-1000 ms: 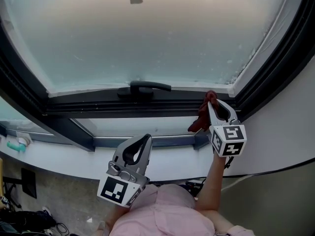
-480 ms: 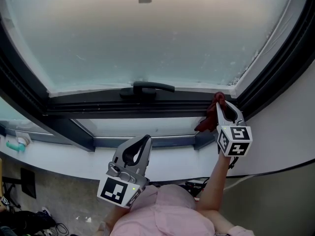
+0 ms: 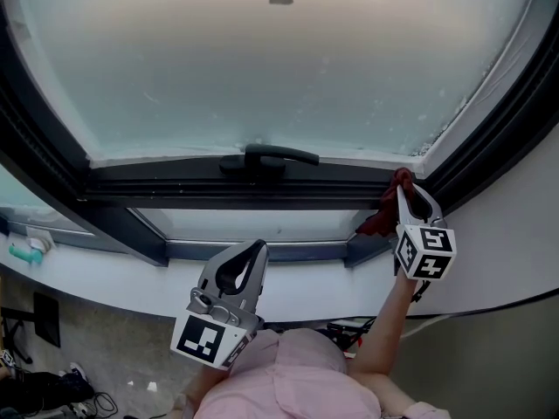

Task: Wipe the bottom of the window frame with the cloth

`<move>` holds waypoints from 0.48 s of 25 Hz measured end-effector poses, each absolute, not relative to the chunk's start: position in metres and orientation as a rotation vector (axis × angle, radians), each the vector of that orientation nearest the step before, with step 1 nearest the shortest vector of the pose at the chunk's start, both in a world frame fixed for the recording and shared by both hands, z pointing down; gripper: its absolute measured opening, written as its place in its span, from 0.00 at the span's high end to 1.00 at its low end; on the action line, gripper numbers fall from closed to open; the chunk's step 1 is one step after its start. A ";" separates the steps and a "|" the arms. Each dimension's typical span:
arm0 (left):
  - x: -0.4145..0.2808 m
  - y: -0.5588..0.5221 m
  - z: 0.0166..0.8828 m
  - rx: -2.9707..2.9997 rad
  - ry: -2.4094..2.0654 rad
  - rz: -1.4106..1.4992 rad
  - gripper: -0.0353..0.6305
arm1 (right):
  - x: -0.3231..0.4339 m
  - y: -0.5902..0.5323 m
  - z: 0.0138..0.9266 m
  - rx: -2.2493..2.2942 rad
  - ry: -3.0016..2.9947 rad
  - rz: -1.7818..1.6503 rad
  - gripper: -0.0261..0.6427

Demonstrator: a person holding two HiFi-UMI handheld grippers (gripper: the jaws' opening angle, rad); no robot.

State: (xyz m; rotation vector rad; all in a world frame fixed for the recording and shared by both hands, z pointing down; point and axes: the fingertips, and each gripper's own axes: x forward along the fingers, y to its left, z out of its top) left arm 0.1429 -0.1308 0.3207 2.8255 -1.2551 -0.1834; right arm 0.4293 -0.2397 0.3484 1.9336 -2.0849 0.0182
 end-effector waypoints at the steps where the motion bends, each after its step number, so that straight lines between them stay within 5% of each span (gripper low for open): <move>1: 0.143 -0.131 0.321 2.826 -1.255 -0.183 0.95 | 0.431 -0.240 0.349 1.938 -2.080 0.018 0.86; 12: 0.145 -0.130 0.318 2.834 -1.246 -0.188 0.95 | 0.456 -0.238 0.349 2.000 -2.009 0.026 0.86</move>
